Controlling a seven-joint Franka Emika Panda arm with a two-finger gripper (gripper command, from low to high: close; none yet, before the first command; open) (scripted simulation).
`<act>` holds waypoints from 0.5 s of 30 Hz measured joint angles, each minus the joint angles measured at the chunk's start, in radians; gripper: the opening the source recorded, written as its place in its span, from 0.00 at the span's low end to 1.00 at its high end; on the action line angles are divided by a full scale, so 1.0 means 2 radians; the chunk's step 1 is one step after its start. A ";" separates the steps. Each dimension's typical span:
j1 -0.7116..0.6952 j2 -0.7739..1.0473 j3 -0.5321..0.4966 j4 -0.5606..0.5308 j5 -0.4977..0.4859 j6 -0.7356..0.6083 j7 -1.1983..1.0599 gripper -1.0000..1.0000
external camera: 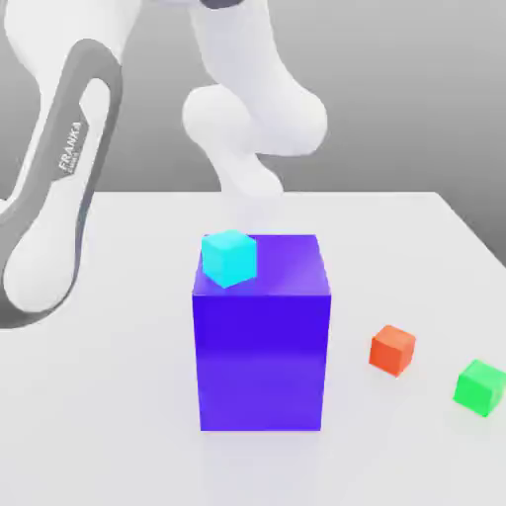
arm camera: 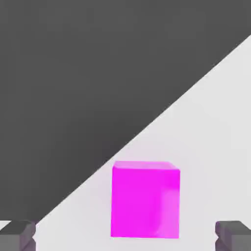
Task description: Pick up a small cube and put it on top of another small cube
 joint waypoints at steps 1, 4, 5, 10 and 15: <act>-0.004 0.018 0.004 0.005 0.004 0.013 -0.003 0.50; -0.007 0.031 0.008 0.008 0.006 0.022 -0.004 0.00; -0.007 0.031 0.008 0.008 0.006 0.022 -0.004 0.00; -0.005 0.021 0.005 0.005 0.005 0.014 -0.003 0.00; 0.040 -0.047 0.010 -0.030 -0.009 -0.018 0.028 0.00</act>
